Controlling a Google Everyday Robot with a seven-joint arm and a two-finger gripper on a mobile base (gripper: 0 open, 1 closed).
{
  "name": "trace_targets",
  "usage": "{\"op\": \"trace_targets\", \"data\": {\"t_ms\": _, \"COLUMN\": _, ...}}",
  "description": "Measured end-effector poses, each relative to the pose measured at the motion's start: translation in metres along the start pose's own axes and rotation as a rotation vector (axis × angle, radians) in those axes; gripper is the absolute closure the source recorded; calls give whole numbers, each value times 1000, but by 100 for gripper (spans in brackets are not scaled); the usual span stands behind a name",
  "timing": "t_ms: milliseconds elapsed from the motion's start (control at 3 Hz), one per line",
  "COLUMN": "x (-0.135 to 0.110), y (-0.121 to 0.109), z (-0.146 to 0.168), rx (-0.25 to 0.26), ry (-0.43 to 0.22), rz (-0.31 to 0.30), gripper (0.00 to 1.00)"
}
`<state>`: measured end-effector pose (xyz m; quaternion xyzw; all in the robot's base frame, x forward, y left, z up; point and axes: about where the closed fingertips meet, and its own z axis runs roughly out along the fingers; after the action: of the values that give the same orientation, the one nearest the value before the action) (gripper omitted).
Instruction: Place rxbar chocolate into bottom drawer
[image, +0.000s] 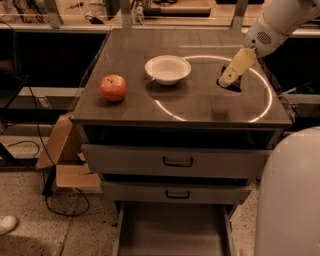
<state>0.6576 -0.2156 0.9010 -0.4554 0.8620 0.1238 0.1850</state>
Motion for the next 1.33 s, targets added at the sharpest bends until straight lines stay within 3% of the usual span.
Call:
{"op": "trace_targets", "data": {"t_ms": 333, "x": 6, "y": -3, "z": 2, "rx": 7, "ry": -15, "rz": 9, "gripper": 100}}
{"op": "trace_targets", "data": {"t_ms": 667, "x": 36, "y": 21, "z": -17, "rx": 40, "ry": -61, "rz": 47, "gripper": 100}}
{"op": "trace_targets", "data": {"t_ms": 1000, "x": 36, "y": 21, "z": -14, "rx": 36, "ry": -58, "rz": 48, "gripper": 100}}
{"op": "trace_targets", "data": {"t_ms": 1333, "x": 36, "y": 21, "z": -14, "rx": 36, "ry": -58, "rz": 48, "gripper": 74}}
